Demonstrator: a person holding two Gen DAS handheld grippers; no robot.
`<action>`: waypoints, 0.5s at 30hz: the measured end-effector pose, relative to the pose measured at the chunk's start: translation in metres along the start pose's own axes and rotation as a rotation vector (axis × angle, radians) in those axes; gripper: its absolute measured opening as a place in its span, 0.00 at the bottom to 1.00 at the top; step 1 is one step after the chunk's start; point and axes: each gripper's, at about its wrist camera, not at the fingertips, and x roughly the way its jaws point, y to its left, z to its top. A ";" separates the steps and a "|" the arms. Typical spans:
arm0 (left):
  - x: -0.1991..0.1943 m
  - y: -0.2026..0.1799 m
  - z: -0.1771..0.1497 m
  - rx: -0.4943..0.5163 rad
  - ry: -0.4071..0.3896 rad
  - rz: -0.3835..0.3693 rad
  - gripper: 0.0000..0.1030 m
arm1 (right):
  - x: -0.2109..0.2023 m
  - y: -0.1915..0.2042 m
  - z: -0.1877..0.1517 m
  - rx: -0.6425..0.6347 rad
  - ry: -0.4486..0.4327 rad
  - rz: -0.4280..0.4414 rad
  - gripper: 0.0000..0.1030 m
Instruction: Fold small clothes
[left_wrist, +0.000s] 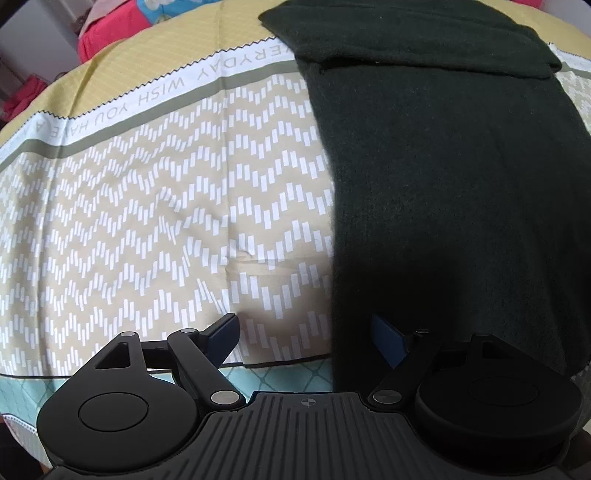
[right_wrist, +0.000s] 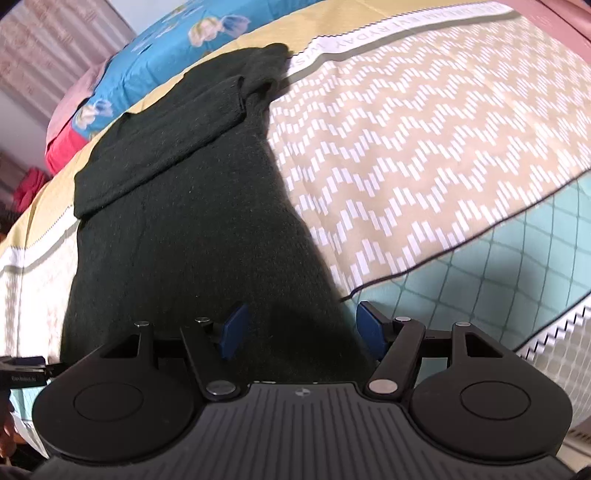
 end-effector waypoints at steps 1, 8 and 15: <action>0.001 0.001 0.000 0.003 -0.001 -0.005 1.00 | 0.000 0.000 -0.001 0.010 -0.003 -0.003 0.69; 0.005 0.005 -0.002 0.007 0.015 -0.061 1.00 | -0.004 -0.005 -0.008 0.050 0.001 0.004 0.69; 0.007 0.039 -0.009 -0.151 0.105 -0.346 1.00 | 0.000 -0.022 -0.004 0.086 0.053 0.067 0.70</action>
